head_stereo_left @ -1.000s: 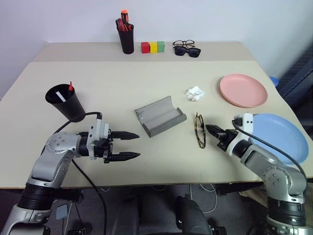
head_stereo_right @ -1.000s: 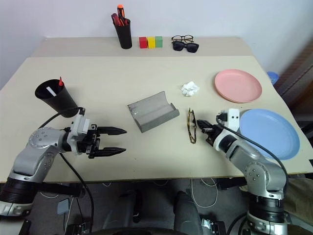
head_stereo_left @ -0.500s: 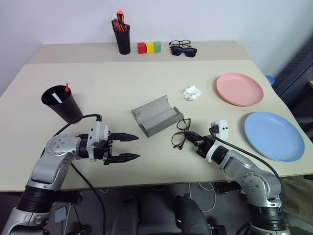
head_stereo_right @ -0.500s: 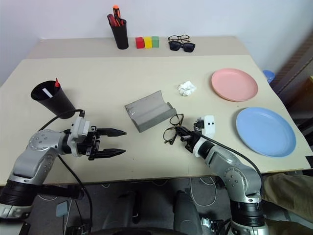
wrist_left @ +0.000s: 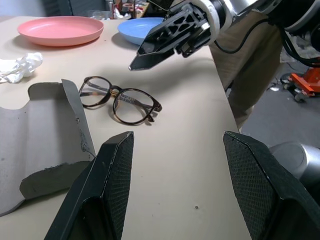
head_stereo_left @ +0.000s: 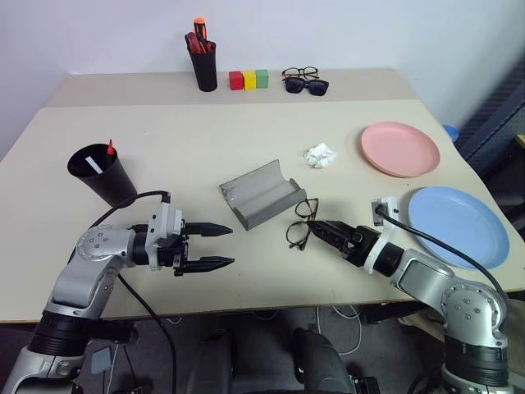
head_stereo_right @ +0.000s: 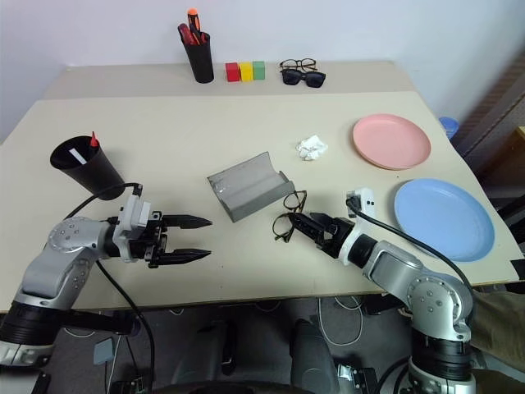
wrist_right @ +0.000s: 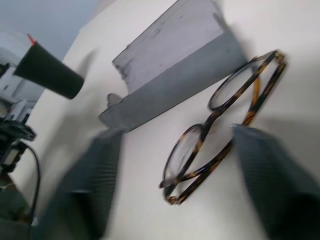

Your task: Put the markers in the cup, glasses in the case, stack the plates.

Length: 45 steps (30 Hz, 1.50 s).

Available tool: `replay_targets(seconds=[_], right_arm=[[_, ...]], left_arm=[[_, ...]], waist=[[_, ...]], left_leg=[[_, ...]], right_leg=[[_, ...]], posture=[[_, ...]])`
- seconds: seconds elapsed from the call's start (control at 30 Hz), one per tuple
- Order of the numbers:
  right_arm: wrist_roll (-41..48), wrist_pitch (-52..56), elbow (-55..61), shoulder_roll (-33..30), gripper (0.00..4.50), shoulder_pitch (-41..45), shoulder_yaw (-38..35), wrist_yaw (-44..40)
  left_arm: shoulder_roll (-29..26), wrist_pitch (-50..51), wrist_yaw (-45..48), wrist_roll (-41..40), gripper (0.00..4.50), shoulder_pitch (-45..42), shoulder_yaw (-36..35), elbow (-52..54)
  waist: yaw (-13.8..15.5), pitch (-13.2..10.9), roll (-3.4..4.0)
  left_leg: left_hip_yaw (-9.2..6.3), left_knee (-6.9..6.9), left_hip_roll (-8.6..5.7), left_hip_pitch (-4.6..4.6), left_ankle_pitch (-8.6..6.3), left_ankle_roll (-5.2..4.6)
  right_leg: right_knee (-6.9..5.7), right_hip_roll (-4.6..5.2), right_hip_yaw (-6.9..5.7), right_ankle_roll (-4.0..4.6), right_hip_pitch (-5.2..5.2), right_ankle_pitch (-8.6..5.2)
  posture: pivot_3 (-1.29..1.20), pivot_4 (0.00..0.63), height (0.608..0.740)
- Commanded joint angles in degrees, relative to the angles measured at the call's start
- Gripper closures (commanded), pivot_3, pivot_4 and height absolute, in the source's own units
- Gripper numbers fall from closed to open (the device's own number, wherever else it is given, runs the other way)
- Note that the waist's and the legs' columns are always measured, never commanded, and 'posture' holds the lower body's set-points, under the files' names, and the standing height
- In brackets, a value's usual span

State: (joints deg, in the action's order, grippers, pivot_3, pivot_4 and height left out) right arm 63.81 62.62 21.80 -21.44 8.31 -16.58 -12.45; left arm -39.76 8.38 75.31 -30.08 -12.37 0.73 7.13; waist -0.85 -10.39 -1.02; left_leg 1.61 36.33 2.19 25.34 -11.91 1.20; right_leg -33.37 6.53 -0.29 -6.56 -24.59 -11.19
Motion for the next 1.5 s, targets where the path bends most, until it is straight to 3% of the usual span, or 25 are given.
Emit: replay_targets(seconds=[0.03,0.4,0.9,1.0,1.23,1.5], right_arm=[[1.8,0.7,-1.6,0.5,0.05,1.9,1.0,0.0],[-3.5,-2.1,-10.9,0.3,0.05,6.7,4.9,-5.3],[-7.6,-3.7,-13.8,1.3,0.05,9.0,6.2,-8.5],[-8.7,-4.2,-14.4,1.6,0.87,9.7,6.5,-8.7],[-11.3,-5.1,-15.6,2.3,4.46,10.3,6.8,-8.9],[-12.0,-4.9,-14.9,2.9,4.46,9.6,6.8,-8.8]], left_arm=[[0.2,-0.4,0.1,-0.3,1.62,-0.9,-0.5,1.1],[-0.8,0.2,-0.7,-0.8,1.62,0.7,-1.7,3.1],[-1.7,3.0,-3.2,-1.7,1.62,3.0,-3.3,7.7],[-1.6,3.3,-3.6,-1.7,1.62,3.2,-3.3,7.9],[-1.4,3.6,-4.1,-1.7,1.62,3.9,-3.6,8.7],[-1.3,3.5,-4.7,-1.9,1.62,4.8,-3.6,9.3]], waist=[[0.0,0.0,0.0],[0.1,0.0,0.0],[0.0,0.0,0.0],[0.0,0.0,0.0],[0.0,0.0,0.0],[0.0,0.0,0.0]], left_leg=[[0.0,0.0,0.0,0.0,0.0,0.0],[0.0,0.02,-0.01,0.01,0.01,-0.01],[0.0,0.03,0.01,0.0,0.01,-0.01],[0.0,0.04,0.01,-0.01,0.01,-0.01],[0.0,0.03,0.01,0.0,0.01,-0.01],[0.0,0.06,0.02,-0.01,0.01,-0.01]], right_leg=[[0.0,0.0,0.0,0.0,0.0,0.0],[0.0,-0.01,0.0,0.0,0.0,0.0],[-0.05,-0.05,0.0,-0.01,0.0,0.0],[-0.06,-0.05,0.0,-0.01,0.0,0.0],[-0.06,-0.06,0.0,-0.01,0.0,0.01],[-0.08,-0.06,0.0,-0.01,0.01,0.01]], posture=[[0.0,0.15,0.74],[0.0,0.15,0.74],[0.0,0.15,0.74],[0.0,0.15,0.74],[0.0,0.15,0.74],[0.0,0.15,0.74]])
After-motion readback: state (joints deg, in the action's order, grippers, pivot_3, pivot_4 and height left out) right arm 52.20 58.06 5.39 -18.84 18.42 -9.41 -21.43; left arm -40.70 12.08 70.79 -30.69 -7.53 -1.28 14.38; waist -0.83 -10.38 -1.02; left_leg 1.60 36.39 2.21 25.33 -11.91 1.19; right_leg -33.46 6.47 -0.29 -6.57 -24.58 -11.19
